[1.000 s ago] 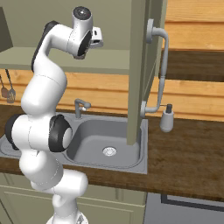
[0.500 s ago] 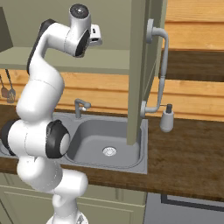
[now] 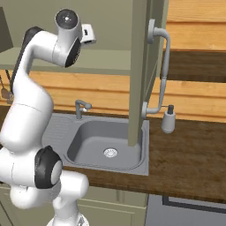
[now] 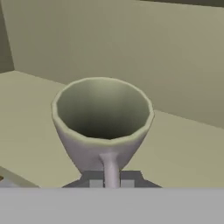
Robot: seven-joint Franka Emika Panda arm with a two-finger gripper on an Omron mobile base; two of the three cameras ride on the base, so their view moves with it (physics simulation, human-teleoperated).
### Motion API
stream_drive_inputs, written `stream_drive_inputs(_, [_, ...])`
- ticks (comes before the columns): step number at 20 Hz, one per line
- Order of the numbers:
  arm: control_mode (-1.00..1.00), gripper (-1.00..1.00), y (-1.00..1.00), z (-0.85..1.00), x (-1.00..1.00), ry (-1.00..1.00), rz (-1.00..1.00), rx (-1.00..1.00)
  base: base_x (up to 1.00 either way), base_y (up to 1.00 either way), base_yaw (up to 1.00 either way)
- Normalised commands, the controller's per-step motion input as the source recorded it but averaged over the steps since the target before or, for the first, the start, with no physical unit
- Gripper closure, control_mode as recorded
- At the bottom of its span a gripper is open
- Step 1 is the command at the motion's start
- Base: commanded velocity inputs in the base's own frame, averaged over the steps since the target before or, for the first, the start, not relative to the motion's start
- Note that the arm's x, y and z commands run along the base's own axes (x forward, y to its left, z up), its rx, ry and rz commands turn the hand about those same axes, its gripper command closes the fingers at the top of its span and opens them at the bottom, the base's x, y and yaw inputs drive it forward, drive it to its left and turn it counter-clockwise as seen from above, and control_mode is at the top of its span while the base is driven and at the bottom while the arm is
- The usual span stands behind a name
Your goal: Gather all objects into one cabinet and sort the glasses and bowls to opposite sides.
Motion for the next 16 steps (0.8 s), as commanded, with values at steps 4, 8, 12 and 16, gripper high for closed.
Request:
stream_drive_inputs(4, [-1.0, 1.0, 0.16, 0.0, -0.68, -0.09, 0.02, 0.0, 0.0, 0.0, 0.0])
stream_drive_inputs(8, [-1.0, 1.0, 0.12, 0.0, -0.76, -0.13, 0.0, 0.0, 0.0, 0.0, 0.0])
stream_drive_inputs(12, [-1.0, 1.0, 0.02, 0.07, -0.77, -0.14, 0.0, 0.0, 0.0, 0.0, 0.0])
stream_drive_inputs(16, [-1.0, 1.0, 0.0, 0.13, -0.61, -0.13, 0.0, 0.0, 0.0, 0.0, 0.0])
